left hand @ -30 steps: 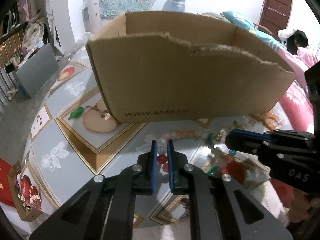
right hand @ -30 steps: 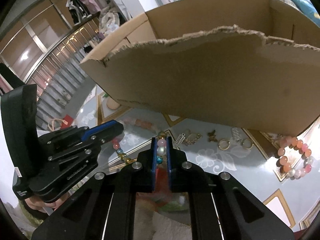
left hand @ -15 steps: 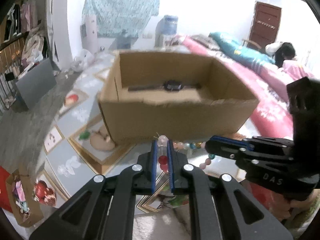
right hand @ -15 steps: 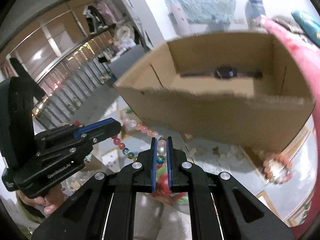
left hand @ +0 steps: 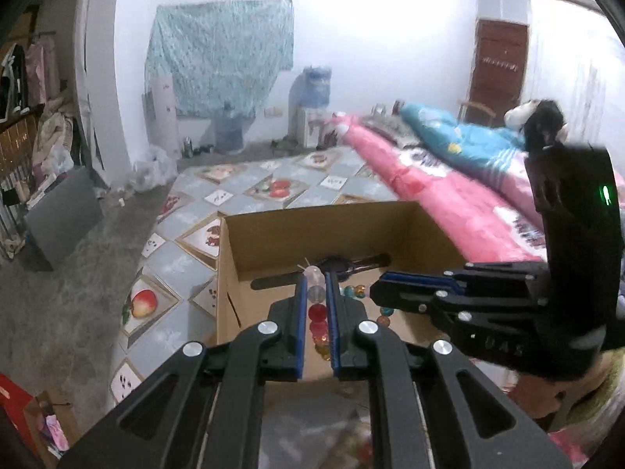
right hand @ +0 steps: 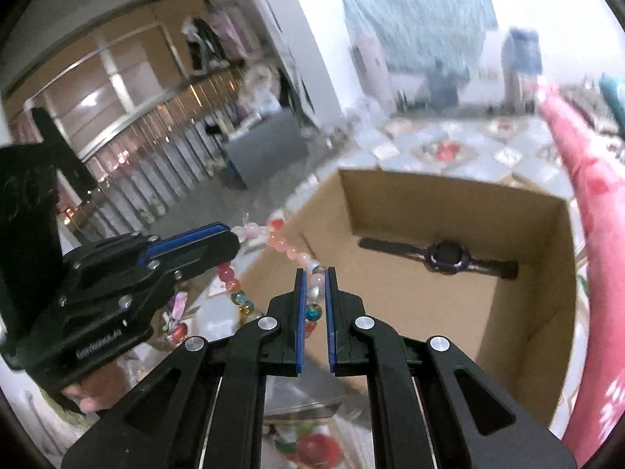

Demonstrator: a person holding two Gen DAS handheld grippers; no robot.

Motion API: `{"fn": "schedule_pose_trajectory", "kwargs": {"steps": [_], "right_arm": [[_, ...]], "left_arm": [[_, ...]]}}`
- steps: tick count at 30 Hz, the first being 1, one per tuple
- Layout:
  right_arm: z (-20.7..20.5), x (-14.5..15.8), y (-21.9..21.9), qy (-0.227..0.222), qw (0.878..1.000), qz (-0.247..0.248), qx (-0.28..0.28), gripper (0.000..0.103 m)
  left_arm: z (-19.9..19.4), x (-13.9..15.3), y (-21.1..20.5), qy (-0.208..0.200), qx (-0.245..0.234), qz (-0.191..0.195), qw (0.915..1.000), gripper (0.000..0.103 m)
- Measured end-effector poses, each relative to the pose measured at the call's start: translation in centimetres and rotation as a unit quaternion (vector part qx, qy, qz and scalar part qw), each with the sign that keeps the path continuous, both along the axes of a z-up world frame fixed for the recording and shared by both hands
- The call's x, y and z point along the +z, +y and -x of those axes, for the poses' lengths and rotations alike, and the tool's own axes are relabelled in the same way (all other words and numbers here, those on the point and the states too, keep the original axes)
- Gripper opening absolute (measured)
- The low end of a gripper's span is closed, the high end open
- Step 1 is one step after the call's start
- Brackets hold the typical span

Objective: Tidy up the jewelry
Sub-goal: 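Carry the bead bracelet over the box and lower it beside the watch, then open both grippers to release the bracelet inside the box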

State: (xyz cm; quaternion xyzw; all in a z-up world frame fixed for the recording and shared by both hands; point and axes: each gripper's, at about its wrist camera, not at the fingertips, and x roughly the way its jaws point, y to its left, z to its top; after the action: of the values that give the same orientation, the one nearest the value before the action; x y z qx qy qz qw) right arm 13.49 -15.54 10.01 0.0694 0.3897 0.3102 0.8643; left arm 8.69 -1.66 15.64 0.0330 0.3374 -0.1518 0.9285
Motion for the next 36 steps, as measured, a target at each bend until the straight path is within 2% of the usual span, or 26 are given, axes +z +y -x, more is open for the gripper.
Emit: {"fn": "schedule_pose_trajectory", "kwargs": {"steps": [6,9,13,18,21,23,27,32,36], "right_arm": [[-7.2,-3.7,0.9,0.122,0.992,0.027,-0.001,0.007],[-8.7,-5.6,1.5,0.16,0.986,0.045,0.001,0.007],[-10.2,-7.1,2.0,0.193,0.98,0.055,0.001,0.011],[-9.6,-7.2,1.1,0.203,0.979,0.033,0.0,0.011],[-8.6,-6.5,0.3,0.197,0.98,0.016,-0.002,0.014],[-7.7,-5.9,-0.3,0.186,0.983,0.004,-0.004,0.019],[-4.6,-3.7,-1.5,0.135,0.991,-0.009,-0.013,0.026],[0.9,0.0,-2.0,0.033,0.999,0.004,-0.018,0.055],[5.0,1.7,-2.2,-0.024,0.999,0.019,-0.025,0.07]], "left_arm": [[-7.1,-4.3,-0.5,0.078,0.011,-0.042,0.996,0.009],[-9.3,-6.3,-0.5,0.108,0.018,-0.06,0.9922,0.01],[-10.4,-8.0,-0.4,0.129,0.024,-0.08,0.9881,0.013],[-9.6,-7.8,0.1,0.125,0.03,-0.07,0.9892,0.022],[-8.7,-7.0,0.5,0.116,0.034,-0.066,0.9905,0.027],[-7.8,-6.3,0.9,0.11,0.036,-0.054,0.9918,0.035],[-5.1,-4.4,1.8,0.075,0.043,-0.028,0.9959,0.055],[-0.6,-2.4,3.3,0.037,0.05,0.007,0.998,0.074],[2.2,-2.2,4.0,0.022,0.06,0.023,0.9977,0.086]]}}
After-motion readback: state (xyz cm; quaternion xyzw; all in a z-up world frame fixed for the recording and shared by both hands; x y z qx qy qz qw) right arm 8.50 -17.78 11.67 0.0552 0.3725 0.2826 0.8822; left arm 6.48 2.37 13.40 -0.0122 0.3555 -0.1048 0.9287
